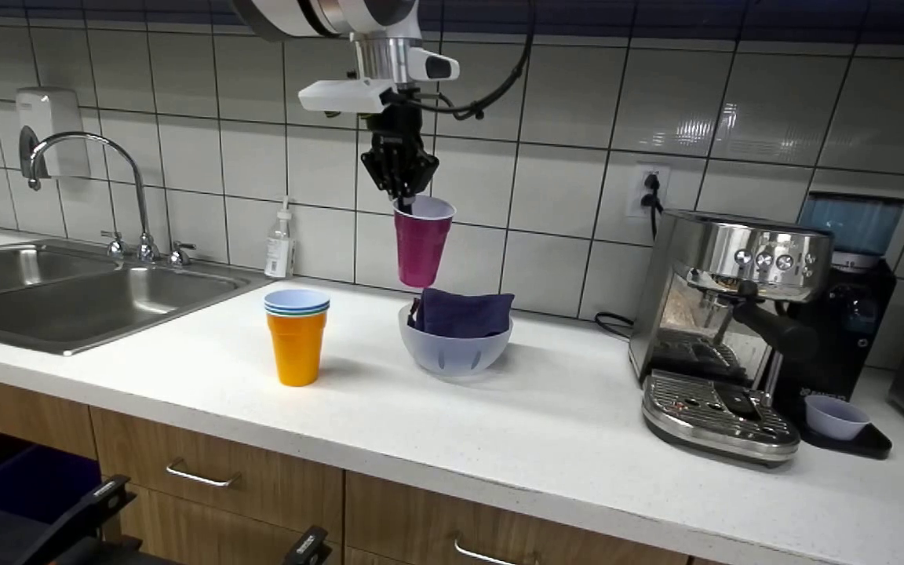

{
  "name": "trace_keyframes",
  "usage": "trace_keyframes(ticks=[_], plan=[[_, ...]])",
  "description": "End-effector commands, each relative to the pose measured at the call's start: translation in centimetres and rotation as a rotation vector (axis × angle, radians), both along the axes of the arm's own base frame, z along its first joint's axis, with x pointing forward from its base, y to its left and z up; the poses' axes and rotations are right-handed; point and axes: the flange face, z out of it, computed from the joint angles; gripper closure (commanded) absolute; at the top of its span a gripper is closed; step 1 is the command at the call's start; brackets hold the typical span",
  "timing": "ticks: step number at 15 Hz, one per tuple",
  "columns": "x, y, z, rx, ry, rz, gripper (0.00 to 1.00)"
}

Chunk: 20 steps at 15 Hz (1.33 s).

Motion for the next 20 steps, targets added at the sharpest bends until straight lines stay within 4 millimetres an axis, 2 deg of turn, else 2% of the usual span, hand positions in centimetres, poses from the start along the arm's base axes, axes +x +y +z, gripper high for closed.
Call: trace_keyframes(ticks=[1,10,15,20], plan=[[-1.1,3.1,1.7,-0.036,0.017,0.061,0.99],[-2.4,10.0,2.9,-0.048,0.071,0.221,0.99],[-2.9,12.4,2.8,-0.041,0.081,0.291,0.99],[-3.1,14.0,1.8,-0.057,0.104,0.351,0.99]])
